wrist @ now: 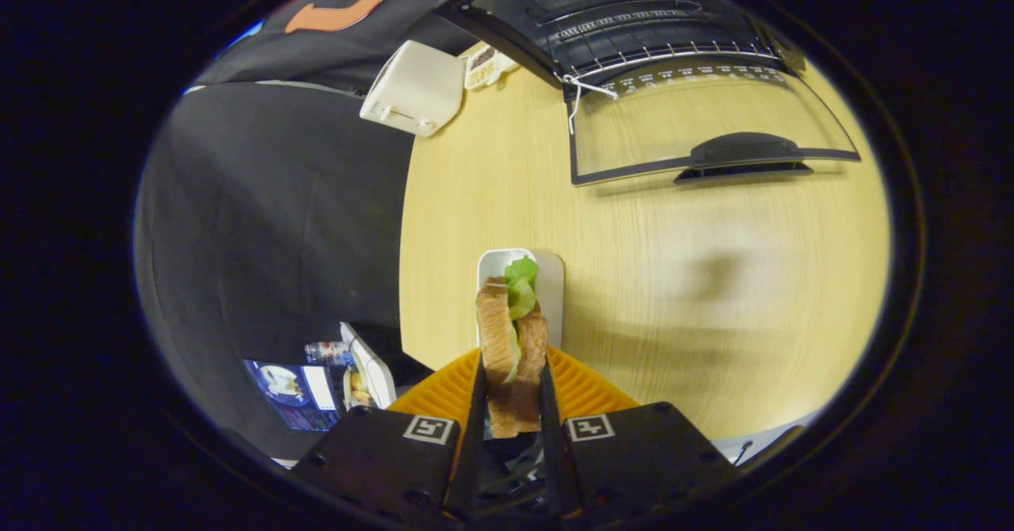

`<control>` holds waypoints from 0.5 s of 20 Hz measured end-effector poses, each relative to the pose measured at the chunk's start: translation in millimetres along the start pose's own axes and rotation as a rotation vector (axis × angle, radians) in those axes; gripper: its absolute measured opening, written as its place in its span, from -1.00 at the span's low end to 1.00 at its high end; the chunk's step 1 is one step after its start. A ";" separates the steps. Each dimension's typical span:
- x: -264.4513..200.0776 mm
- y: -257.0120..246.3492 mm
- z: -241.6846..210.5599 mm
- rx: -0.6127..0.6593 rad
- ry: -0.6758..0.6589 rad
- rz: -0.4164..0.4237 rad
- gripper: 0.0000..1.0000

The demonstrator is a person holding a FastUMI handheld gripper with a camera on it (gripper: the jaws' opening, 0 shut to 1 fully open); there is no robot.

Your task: Open the toaster oven, put the food inside, and close the toaster oven door.

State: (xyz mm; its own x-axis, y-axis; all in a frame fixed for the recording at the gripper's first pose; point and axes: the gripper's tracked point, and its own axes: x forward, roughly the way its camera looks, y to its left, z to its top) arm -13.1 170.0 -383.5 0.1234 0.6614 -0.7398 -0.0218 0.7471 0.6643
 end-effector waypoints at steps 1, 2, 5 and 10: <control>-5.0 4.2 2.3 -0.001 -0.008 0.014 -0.26; -11.9 10.4 4.0 0.004 -0.016 0.032 -0.30; -40.5 31.6 18.7 0.031 -0.072 0.111 -0.32; -93.1 32.6 57.0 0.076 -0.220 0.164 -0.32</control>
State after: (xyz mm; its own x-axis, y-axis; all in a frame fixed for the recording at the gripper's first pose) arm 31.2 129.0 -286.9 0.3369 0.7364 -0.5867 0.0142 0.6191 0.7852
